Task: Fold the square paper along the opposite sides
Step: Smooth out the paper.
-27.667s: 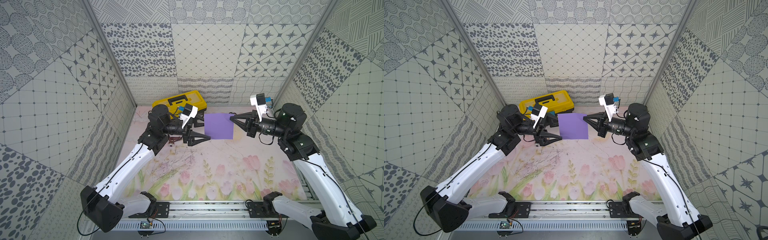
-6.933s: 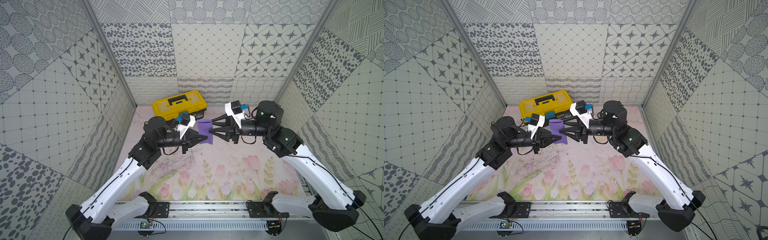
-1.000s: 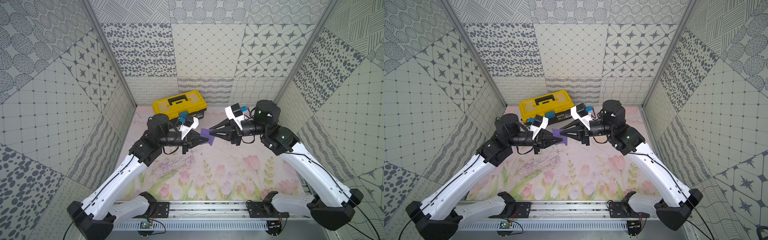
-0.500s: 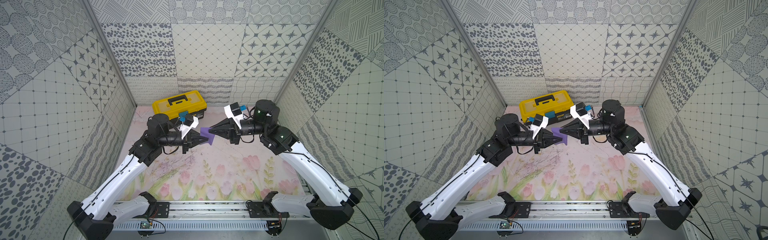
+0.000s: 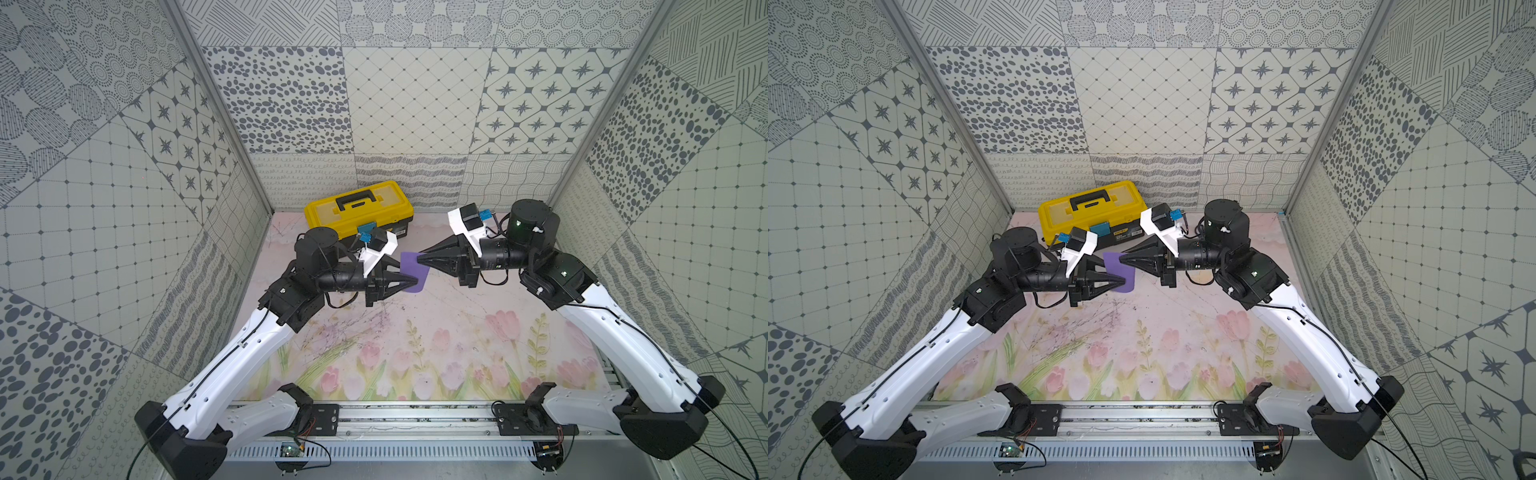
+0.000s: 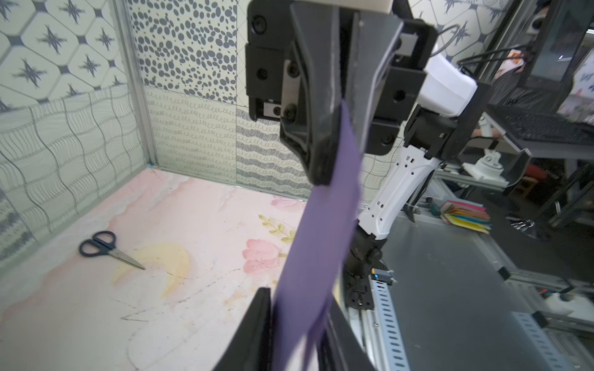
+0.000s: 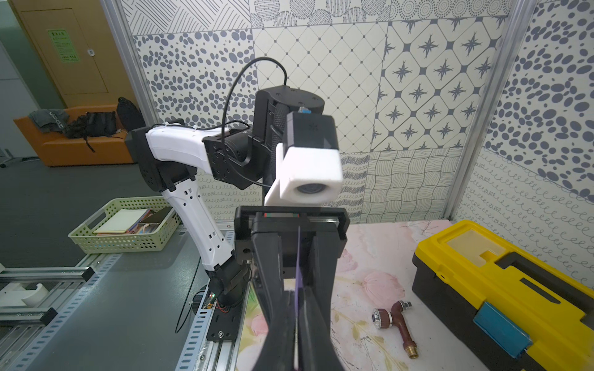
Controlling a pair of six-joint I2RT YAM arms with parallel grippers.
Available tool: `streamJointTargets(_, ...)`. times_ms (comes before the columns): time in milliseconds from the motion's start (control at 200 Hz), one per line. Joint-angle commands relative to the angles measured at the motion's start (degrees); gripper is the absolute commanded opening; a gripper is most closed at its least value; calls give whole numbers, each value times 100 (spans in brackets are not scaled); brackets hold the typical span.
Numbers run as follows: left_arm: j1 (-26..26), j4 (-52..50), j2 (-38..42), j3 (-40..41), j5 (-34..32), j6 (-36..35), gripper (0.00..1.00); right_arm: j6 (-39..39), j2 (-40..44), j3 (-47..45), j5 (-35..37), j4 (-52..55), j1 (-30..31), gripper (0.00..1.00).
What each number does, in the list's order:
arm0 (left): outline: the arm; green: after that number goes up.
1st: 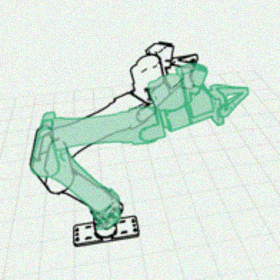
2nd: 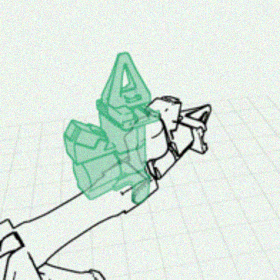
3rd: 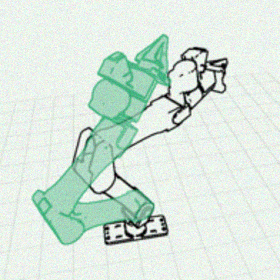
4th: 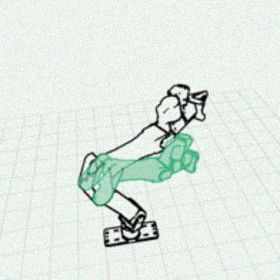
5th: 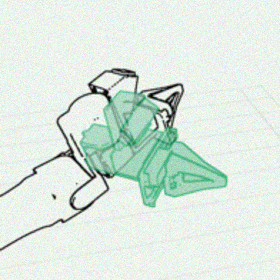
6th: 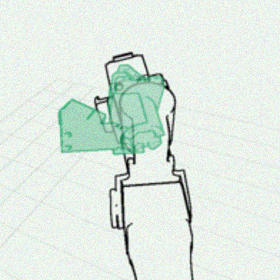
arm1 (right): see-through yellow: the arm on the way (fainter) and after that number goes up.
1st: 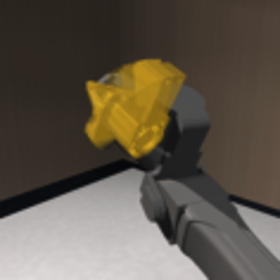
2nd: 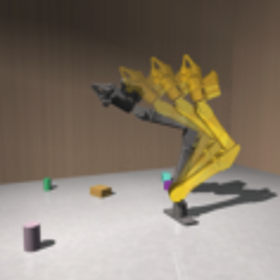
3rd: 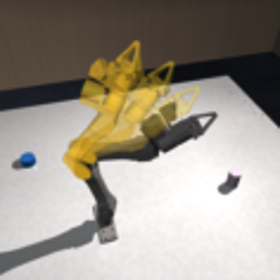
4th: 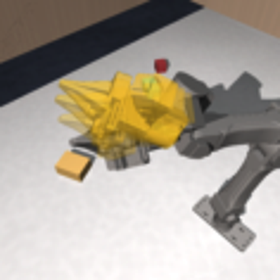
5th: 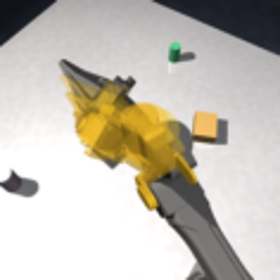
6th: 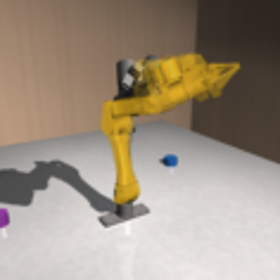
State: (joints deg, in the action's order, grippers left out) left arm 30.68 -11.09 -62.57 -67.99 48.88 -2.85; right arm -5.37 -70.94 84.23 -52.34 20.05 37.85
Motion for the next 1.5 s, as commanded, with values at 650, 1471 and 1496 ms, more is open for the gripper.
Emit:
streamJointTargets(650, 18, 550, 275, -57, -153, -233, 54, 39, -102, -11, -284, -142, 6, 14)
streamJointTargets(1471, 17, -265, 885, 0, -686, -1023, 63, -79, -108, -12, -275, -25, 4, 14)
streamJointTargets(1496, 17, -279, 908, 11, -733, -1055, 63, -59, -111, -3, -284, -23, 4, 14)
